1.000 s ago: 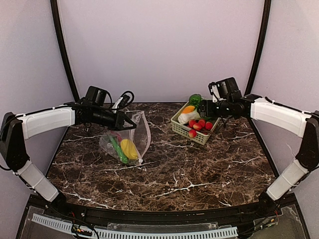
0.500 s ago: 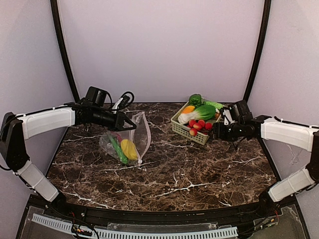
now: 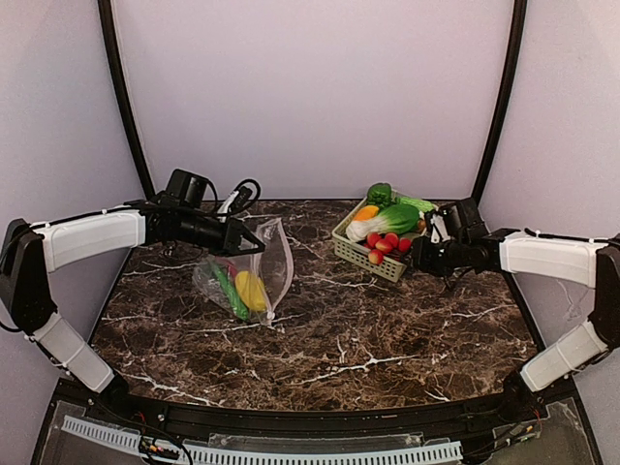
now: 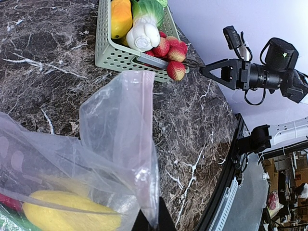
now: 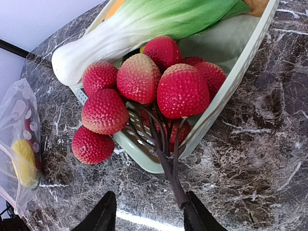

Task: Place the food in the zip-top bag and seal the zipper
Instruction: Pick up the fake fruit from the bin.

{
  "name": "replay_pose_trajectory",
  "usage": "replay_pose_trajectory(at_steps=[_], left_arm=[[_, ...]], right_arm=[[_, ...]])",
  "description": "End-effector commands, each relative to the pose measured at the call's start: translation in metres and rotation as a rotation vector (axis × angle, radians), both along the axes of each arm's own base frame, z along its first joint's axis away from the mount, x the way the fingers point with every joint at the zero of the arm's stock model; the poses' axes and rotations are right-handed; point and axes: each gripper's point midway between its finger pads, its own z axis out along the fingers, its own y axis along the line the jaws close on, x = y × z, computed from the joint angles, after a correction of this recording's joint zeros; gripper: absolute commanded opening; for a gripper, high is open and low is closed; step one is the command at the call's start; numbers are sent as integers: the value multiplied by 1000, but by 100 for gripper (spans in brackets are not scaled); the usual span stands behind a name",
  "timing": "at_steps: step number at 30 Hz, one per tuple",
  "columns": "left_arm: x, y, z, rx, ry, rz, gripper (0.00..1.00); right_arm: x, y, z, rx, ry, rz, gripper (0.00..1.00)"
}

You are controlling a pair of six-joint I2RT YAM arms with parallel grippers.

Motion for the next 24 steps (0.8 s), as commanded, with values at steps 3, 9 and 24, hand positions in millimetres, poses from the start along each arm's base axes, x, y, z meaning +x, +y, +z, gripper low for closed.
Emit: replay_pose_trajectory(at_steps=[3,9,24], left_arm=[[-9,2,15,-24,-28,-13,1],[-9,1,16,-25,-29,-15,1],[-10,1,19,-33,-32,-16,1]], right_arm=[[10,7,11,56,-31,0,42],[15,13,13,80,-26,3,37],[38,18,10,64,-38,-26,34]])
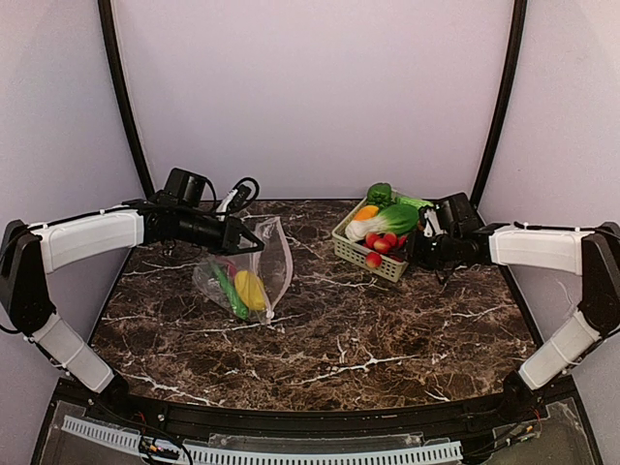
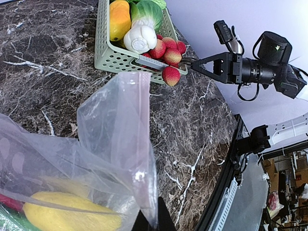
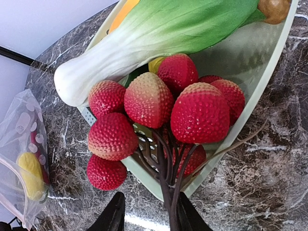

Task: Place the food in the zip-top bag and seal the zipper
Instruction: Pick up the fake fruit from the bin.

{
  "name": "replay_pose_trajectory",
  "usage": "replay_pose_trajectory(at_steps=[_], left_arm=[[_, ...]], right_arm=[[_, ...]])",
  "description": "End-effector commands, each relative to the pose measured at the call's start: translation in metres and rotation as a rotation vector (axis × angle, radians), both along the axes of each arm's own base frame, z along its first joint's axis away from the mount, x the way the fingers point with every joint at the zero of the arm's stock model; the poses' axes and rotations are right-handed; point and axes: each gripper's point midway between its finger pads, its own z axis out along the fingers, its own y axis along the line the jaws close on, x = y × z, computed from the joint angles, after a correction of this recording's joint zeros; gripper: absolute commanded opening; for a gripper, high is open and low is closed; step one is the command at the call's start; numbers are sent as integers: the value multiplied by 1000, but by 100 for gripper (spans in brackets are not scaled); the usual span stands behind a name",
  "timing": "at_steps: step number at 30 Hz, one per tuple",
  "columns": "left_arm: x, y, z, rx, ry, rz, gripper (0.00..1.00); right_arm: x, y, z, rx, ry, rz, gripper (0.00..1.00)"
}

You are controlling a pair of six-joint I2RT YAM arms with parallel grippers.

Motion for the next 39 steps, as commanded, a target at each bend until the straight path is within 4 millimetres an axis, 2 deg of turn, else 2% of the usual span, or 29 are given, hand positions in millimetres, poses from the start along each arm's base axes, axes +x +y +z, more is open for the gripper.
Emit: replay_pose_trajectory(at_steps=[1,14,19,23,28,31,34,37,39], left_arm=[[-9,1,15,-28,-24,-17,1],[-11,2,21,-35,-38,-18,1],[-11,2,22,-38,-39,-19,1],[-11,1,22,-38,-38,-20,1],[-12,1,22,-40,-36,-23,1],[-11,1,22,-41,-37,-23,1],[-11,1,22,-41,-37,-22,1],[-12,1,22,-41,-37,-22,1],[-11,1,23,-42,-40,-22,1]], right_arm=[[19,4,10,12,-42,-17,34],[36,-1,-2,-49,-21,-65,33],[39,-4,-4,-61,-20,-89,26],[41,-7,0,-65,-34,-105,19],[45,-7,8,-61,-62,-106,18],[47,-7,4,-69,-54,-112,18],[47,-7,2,-61,-47,-118,13],[46,-4,9,-33,-60,-116,10],[45,-3,21,-8,-82,-116,7]])
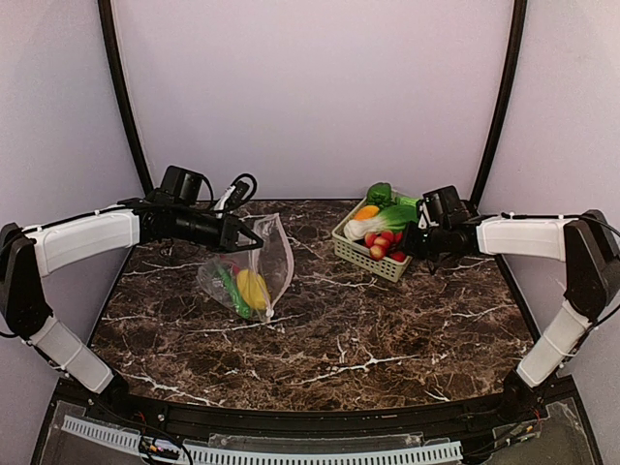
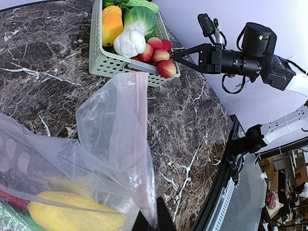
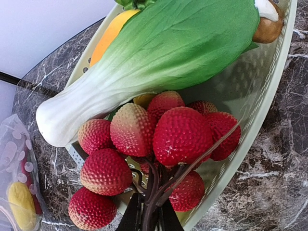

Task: Place the food in the zip-top bag and seal the zipper
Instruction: Pick up the fake fruit from the bin, then place the fake fruit in the zipper food storage bag.

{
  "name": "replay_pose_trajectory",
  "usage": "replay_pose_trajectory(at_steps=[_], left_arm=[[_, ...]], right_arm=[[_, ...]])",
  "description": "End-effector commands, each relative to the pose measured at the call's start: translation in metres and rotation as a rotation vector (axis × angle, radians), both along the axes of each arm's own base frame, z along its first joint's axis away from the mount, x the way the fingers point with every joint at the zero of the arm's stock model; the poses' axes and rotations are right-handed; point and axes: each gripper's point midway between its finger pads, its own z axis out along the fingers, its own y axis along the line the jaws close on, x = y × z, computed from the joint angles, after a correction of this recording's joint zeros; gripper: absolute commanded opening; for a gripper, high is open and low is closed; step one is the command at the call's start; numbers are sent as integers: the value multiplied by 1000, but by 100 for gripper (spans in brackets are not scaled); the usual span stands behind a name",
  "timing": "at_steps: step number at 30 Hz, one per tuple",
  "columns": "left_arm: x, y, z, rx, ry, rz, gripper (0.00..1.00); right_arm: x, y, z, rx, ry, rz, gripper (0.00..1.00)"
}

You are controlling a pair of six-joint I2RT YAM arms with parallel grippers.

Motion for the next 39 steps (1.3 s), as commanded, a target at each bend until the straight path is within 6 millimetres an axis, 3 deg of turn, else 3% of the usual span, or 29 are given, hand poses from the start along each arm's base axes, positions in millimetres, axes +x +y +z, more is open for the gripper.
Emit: replay_pose_trajectory(at_steps=[1,5,11,18,24,29,39], left_arm=[[-7,1,11,-22,-20,-12,1],[-8,1,14,-25,-25,-13,1],[-10,0,19,-40,-36,-20,1],[-14,-7,36,-94,-65,-53,1],[-23,-29,51,-133,-62,-119,1],[-36,-54,54,-150,-29,-181,1],[-38,-71,51,-184,35,-226,1]], right_arm=[[8,2,32,57,-79,-15,6],[6,-1,64,87,-146,-24,0],[-7,-13,114,98,-258,-37,0],[-50,-8,176,118,-401,138,0],[-116,24,219,191,-510,485,0],[-156,41,243,240,-608,569,0],[-209,121,247,404,-675,874,0]])
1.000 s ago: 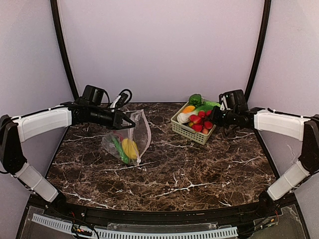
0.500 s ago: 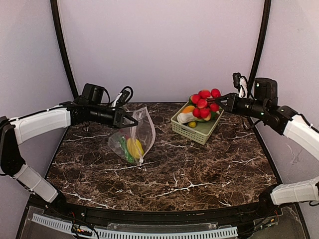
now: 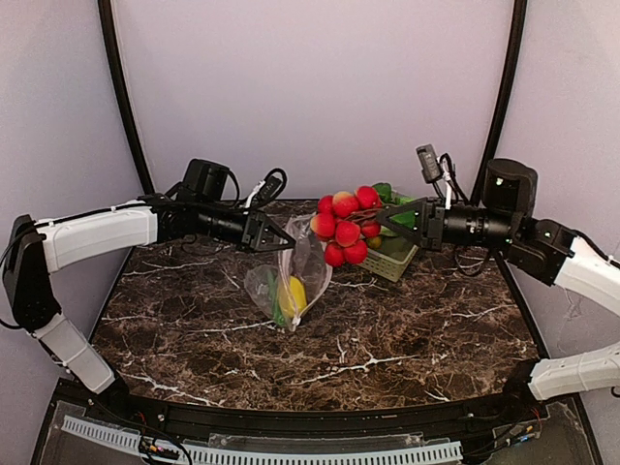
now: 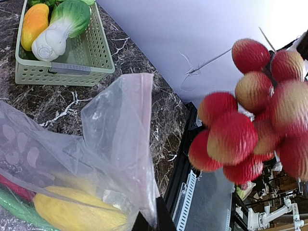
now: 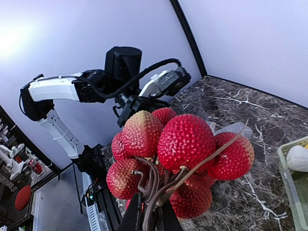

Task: Place the food in the zip-top bag and seal the zipper
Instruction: Place the fake fruit in the zipper food storage bag.

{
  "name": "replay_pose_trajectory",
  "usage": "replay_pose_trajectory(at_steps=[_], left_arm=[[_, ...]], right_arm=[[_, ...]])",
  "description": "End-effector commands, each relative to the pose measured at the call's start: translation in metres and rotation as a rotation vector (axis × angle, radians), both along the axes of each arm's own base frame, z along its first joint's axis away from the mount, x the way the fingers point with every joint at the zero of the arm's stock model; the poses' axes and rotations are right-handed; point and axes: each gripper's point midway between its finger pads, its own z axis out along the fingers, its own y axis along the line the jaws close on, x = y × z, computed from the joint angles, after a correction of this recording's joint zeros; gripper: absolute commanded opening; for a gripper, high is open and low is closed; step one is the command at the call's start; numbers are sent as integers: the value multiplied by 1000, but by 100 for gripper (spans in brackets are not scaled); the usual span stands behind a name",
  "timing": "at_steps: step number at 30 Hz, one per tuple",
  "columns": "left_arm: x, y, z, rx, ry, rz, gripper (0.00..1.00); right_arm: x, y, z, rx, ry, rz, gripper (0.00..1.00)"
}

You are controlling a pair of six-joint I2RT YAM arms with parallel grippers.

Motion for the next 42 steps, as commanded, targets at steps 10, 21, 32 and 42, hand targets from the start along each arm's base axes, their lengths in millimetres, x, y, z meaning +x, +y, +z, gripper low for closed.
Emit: replay_pose_trajectory(at_steps=[10,21,32,42], left_arm=[[-11,-4,17,-71,-10,-71,1],[-15,-5,19,-85,-10,-95,1],[-17,-5,21,-95,-12,-105,1],[-17,-6,18,-93,-6,-109,1]], right_arm=[[-4,68,-35,-3,-55,142,0],[18,64,-85,-170,-27,5,0],[53,56,-116,-383,2,-222,0],[55,59,-104,-363,-12,-247,0]])
